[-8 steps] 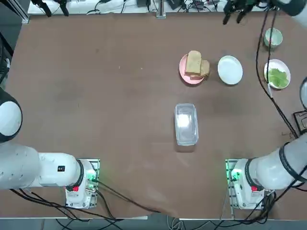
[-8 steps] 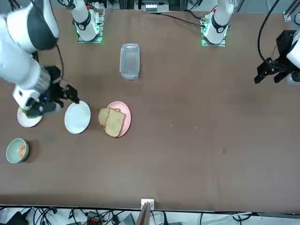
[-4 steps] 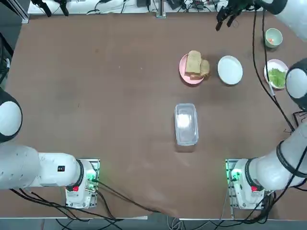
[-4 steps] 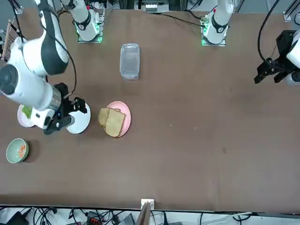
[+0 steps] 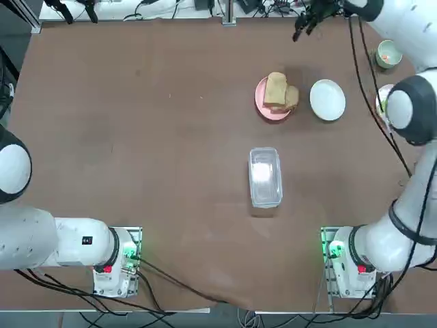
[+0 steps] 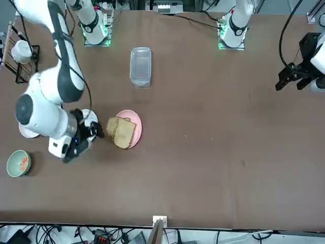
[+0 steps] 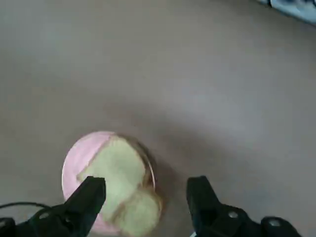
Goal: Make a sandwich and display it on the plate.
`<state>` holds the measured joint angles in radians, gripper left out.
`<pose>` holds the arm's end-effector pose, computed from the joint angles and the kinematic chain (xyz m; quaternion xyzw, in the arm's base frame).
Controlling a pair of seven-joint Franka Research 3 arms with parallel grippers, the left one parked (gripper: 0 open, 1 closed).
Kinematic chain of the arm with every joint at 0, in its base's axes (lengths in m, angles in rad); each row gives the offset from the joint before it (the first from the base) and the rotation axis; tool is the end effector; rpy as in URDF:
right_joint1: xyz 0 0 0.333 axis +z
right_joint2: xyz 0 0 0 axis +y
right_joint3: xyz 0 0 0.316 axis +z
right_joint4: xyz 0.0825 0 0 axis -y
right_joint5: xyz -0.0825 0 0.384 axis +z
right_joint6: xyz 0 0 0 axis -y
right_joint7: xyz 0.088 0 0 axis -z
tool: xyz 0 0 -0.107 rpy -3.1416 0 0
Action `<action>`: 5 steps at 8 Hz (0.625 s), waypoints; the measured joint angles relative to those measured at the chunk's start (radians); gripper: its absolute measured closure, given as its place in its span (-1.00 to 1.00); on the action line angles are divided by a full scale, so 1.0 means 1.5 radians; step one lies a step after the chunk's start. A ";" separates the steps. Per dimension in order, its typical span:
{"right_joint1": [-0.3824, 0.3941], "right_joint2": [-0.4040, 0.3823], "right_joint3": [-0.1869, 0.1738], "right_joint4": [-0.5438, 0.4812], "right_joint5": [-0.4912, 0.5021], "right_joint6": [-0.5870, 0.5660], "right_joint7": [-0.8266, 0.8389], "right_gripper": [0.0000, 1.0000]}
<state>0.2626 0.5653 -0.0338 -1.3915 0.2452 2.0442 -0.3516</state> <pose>0.7003 0.1818 0.3901 -0.9648 -0.2381 -0.0499 0.0994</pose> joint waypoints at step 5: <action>0.007 0.066 -0.005 0.051 0.000 0.020 -0.005 -0.96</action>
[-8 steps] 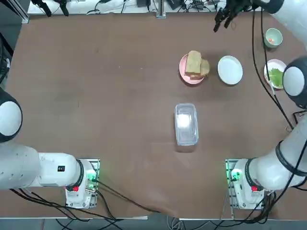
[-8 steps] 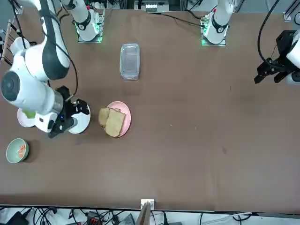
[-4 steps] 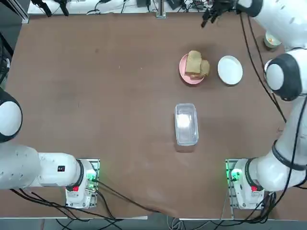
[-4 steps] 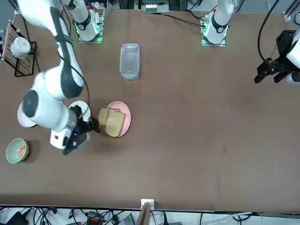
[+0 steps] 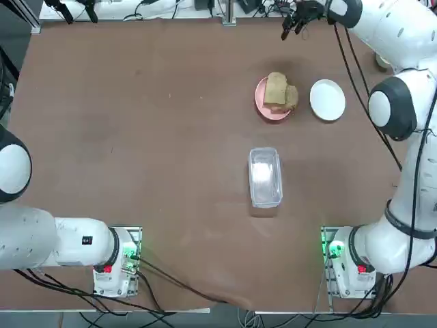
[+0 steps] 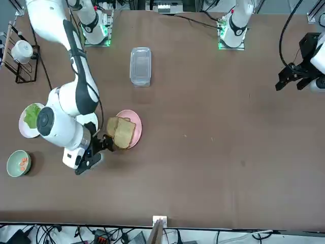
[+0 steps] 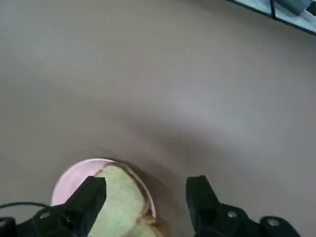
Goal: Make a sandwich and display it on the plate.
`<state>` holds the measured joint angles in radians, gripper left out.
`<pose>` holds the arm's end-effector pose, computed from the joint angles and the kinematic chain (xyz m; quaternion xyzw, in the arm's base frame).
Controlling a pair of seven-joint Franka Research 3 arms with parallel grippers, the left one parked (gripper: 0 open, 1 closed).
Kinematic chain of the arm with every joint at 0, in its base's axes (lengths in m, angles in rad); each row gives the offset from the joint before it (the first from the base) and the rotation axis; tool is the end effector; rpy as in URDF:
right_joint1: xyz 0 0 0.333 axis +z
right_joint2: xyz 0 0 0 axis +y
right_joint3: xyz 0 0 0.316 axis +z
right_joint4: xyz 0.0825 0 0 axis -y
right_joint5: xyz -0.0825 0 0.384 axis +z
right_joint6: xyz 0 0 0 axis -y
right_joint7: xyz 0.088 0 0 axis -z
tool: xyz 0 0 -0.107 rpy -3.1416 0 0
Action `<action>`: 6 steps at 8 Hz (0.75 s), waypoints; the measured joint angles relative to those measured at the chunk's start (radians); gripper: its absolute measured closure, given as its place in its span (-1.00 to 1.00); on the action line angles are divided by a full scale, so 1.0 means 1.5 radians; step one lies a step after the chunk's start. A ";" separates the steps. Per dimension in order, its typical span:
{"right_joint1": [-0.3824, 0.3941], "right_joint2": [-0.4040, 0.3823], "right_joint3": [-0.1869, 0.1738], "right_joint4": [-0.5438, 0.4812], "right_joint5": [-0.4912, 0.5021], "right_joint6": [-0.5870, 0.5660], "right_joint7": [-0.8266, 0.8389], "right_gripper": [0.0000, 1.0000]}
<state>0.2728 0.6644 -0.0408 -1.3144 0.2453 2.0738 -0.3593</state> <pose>0.7188 0.1899 0.3575 -0.9641 -0.2425 -0.0537 0.0944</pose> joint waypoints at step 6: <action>-0.022 0.078 0.000 0.000 0.199 -0.012 -0.263 -0.92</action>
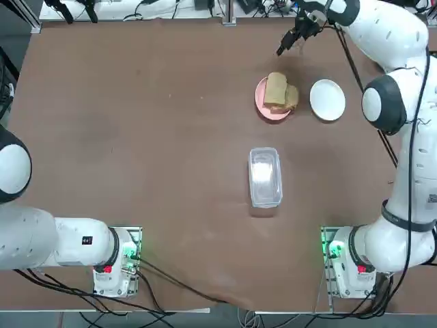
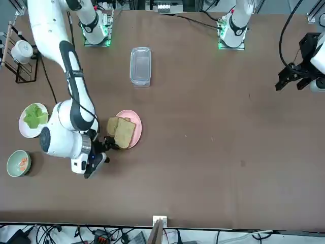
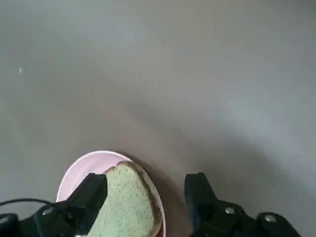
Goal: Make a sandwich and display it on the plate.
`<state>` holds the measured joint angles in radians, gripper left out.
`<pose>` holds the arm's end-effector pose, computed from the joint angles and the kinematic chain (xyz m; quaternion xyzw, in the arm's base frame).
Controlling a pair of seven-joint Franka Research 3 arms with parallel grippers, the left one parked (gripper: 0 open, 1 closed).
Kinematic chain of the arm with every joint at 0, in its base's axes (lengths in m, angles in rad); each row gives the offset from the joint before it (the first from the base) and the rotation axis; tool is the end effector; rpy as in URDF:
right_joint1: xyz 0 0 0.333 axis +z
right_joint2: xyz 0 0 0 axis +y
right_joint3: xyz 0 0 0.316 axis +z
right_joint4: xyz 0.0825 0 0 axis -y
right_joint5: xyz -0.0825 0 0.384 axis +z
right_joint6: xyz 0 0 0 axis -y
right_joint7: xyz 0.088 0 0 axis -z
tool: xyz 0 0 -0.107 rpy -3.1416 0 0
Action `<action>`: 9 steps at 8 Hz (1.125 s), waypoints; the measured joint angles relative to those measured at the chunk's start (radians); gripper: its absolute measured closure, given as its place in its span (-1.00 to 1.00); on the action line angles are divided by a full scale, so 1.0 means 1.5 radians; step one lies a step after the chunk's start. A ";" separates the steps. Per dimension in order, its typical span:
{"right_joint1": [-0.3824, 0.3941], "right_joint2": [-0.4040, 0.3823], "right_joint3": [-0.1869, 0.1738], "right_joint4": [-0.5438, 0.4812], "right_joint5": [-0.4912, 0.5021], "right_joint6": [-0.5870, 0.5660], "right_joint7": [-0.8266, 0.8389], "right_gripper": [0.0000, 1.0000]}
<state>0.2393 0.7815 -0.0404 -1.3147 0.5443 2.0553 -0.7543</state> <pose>0.7203 0.1807 0.2737 -0.9164 -0.3329 -0.0425 0.2182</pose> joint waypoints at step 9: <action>-0.001 0.035 0.003 -0.004 0.003 -0.061 -0.078 -0.95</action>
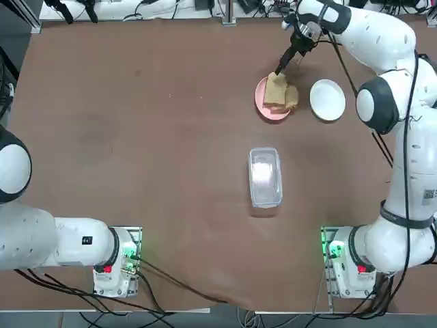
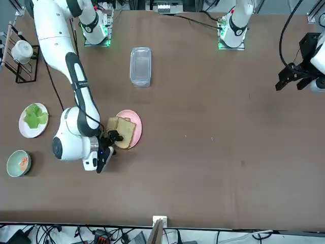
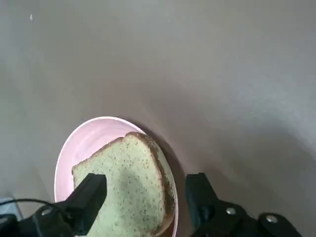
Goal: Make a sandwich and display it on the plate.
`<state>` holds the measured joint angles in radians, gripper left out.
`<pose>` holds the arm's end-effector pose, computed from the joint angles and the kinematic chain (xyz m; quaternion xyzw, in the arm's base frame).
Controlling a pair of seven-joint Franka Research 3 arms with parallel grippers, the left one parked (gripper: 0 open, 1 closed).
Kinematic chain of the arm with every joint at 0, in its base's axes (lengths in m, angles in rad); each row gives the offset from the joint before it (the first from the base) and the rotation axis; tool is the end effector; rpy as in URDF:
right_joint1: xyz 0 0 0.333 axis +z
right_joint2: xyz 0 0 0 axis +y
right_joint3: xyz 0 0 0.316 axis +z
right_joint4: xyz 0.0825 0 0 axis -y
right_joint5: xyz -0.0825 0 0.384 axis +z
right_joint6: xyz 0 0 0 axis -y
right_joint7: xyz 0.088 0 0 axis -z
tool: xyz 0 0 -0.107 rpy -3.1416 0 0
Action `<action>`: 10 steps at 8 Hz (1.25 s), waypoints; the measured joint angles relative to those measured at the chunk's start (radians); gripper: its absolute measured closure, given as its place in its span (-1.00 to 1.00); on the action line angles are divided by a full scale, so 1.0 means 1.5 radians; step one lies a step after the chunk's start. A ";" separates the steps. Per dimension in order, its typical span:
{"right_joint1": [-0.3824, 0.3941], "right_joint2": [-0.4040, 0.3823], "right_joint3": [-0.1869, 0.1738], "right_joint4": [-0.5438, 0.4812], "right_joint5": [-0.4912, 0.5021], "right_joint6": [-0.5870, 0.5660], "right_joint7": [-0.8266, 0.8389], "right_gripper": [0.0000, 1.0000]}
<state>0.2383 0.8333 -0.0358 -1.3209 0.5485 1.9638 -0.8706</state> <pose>0.7035 0.1850 0.2274 -0.8896 -0.3865 0.0119 0.2433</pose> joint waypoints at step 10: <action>-0.001 0.009 -0.005 -0.013 -0.032 -0.008 -0.009 -0.31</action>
<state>0.2369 0.8474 -0.0426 -1.3398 0.5005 1.9511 -0.8844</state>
